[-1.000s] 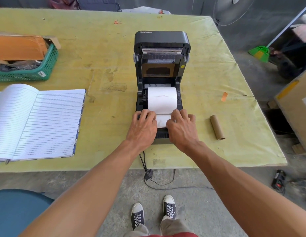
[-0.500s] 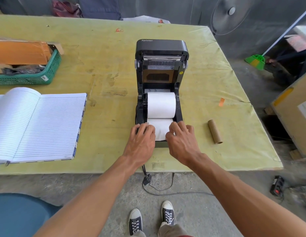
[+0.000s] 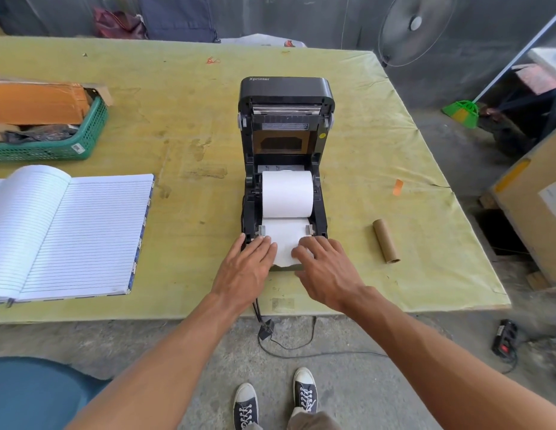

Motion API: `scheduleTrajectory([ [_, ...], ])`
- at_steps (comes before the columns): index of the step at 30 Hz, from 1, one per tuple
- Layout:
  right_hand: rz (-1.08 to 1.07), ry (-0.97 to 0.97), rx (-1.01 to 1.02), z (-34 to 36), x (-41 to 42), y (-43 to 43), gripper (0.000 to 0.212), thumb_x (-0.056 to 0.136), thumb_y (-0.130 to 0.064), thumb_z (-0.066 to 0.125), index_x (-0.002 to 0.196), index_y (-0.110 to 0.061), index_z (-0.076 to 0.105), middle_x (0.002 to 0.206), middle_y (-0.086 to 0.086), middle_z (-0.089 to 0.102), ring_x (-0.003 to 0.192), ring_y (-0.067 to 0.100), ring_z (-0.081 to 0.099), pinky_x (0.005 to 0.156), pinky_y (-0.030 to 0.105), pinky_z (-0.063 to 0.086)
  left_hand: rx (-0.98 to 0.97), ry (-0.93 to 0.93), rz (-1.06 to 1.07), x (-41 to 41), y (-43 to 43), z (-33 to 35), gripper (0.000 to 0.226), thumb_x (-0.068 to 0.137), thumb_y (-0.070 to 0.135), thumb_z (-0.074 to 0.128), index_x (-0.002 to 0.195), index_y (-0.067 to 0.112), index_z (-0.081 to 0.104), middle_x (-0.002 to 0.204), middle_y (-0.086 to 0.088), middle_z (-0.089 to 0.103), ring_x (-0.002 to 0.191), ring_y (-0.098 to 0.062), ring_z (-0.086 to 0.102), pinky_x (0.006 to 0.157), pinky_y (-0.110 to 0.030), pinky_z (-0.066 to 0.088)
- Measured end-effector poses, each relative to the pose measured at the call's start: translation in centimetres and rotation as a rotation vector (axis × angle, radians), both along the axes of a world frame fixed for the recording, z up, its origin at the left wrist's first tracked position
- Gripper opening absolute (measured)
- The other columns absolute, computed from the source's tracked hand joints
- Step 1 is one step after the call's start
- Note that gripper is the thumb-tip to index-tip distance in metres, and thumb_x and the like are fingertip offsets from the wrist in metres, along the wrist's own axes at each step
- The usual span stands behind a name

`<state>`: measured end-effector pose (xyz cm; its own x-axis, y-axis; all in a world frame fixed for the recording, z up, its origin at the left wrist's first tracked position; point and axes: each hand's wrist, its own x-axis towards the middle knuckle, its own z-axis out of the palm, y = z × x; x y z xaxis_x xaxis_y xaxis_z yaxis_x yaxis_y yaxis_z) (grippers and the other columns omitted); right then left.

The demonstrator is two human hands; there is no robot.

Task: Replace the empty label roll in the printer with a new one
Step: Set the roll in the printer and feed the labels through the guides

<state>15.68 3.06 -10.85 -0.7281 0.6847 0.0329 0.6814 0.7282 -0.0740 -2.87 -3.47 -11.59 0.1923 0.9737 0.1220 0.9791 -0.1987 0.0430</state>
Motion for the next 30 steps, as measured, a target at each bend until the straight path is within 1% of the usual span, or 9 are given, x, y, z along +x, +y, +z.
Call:
scheduleTrajectory([
  [2, -0.006, -0.024, -0.006, -0.1, -0.1, 0.4, 0.053, 0.091, -0.028, 0.066, 0.137, -0.014, 0.044, 0.128, 0.008, 0.055, 0.109, 0.029, 0.052, 0.094, 0.042, 0.044, 0.029, -0.034, -0.012, 0.0, 0.2, 0.2, 0.045, 0.082, -0.009, 0.067, 0.126, -0.002, 0.062, 0.128, -0.021, 0.063, 0.120, -0.034, 0.061, 0.107, -0.056, 0.041],
  [4, -0.016, -0.032, 0.019, -0.2, -0.4, 0.8, 0.053, 0.096, -0.030, 0.059, 0.143, -0.015, 0.040, 0.129, 0.009, 0.053, 0.108, 0.029, 0.050, 0.092, 0.042, 0.043, 0.045, -0.055, -0.013, -0.1, 0.3, 0.3, 0.043, 0.082, -0.008, 0.067, 0.125, -0.001, 0.064, 0.127, -0.021, 0.064, 0.119, -0.033, 0.062, 0.106, -0.053, 0.044],
  [7, -0.012, -0.023, 0.046, -0.1, -0.6, 1.0, 0.041, 0.100, -0.026, 0.054, 0.139, -0.015, 0.048, 0.134, 0.012, 0.052, 0.112, 0.031, 0.050, 0.091, 0.043, 0.042, 0.065, -0.088, -0.005, 0.0, 0.2, 0.2, 0.043, 0.079, -0.009, 0.071, 0.121, -0.001, 0.067, 0.123, -0.020, 0.066, 0.115, -0.032, 0.065, 0.102, -0.052, 0.048],
  [12, -0.005, -0.006, 0.070, -0.2, -0.2, 0.5, 0.041, 0.093, -0.018, 0.062, 0.132, -0.009, 0.057, 0.142, 0.020, 0.051, 0.117, 0.039, 0.053, 0.091, 0.049, 0.047, 0.105, -0.122, -0.013, 0.1, -0.3, -0.1, 0.043, 0.077, -0.008, 0.075, 0.118, -0.001, 0.068, 0.121, -0.020, 0.068, 0.113, -0.032, 0.065, 0.097, -0.051, 0.052],
  [19, -0.007, -0.002, 0.098, -0.7, 0.4, -1.1, 0.046, 0.081, -0.015, 0.077, 0.125, -0.006, 0.066, 0.133, 0.026, 0.061, 0.117, 0.042, 0.061, 0.097, 0.051, 0.051, 0.127, -0.110, -0.102, -0.3, -1.3, -1.2, 0.042, 0.076, -0.003, 0.077, 0.117, -0.001, 0.068, 0.123, -0.022, 0.066, 0.116, -0.034, 0.064, 0.101, -0.049, 0.047],
  [22, -0.004, 0.019, 0.099, -1.0, 0.7, -1.6, 0.046, 0.081, -0.016, 0.078, 0.125, -0.006, 0.066, 0.133, 0.027, 0.060, 0.117, 0.043, 0.060, 0.098, 0.052, 0.051, 0.127, -0.100, -0.140, -0.6, -1.4, -1.9, 0.037, 0.083, 0.008, 0.075, 0.118, 0.002, 0.068, 0.126, -0.019, 0.065, 0.119, -0.031, 0.061, 0.107, -0.046, 0.040],
  [24, -0.005, 0.023, 0.106, -0.9, 0.7, -1.7, 0.045, 0.083, -0.016, 0.078, 0.124, -0.005, 0.066, 0.132, 0.027, 0.061, 0.117, 0.042, 0.060, 0.098, 0.052, 0.051, 0.116, -0.103, -0.163, -0.9, -1.3, -1.9, 0.036, 0.087, 0.017, 0.072, 0.120, 0.004, 0.067, 0.130, -0.018, 0.063, 0.122, -0.030, 0.060, 0.108, -0.045, 0.040],
  [27, -0.010, 0.042, 0.098, -0.7, 0.7, -1.7, 0.042, 0.085, -0.019, 0.076, 0.124, -0.005, 0.067, 0.131, 0.027, 0.061, 0.117, 0.043, 0.060, 0.097, 0.052, 0.051, 0.056, -0.060, -0.166, -1.2, -0.9, -1.3, 0.052, 0.089, 0.025, 0.069, 0.135, 0.005, 0.056, 0.142, -0.017, 0.054, 0.132, -0.028, 0.051, 0.109, -0.048, 0.041],
  [30, 0.001, 0.054, 0.092, -0.5, 0.9, -1.7, 0.039, 0.088, -0.023, 0.074, 0.122, -0.005, 0.068, 0.129, 0.025, 0.063, 0.114, 0.042, 0.062, 0.094, 0.051, 0.053, 0.016, -0.027, -0.137, -0.9, -0.1, -0.6, 0.059, 0.085, 0.006, 0.067, 0.141, 0.003, 0.049, 0.147, -0.019, 0.047, 0.136, -0.032, 0.045, 0.110, -0.051, 0.039],
])
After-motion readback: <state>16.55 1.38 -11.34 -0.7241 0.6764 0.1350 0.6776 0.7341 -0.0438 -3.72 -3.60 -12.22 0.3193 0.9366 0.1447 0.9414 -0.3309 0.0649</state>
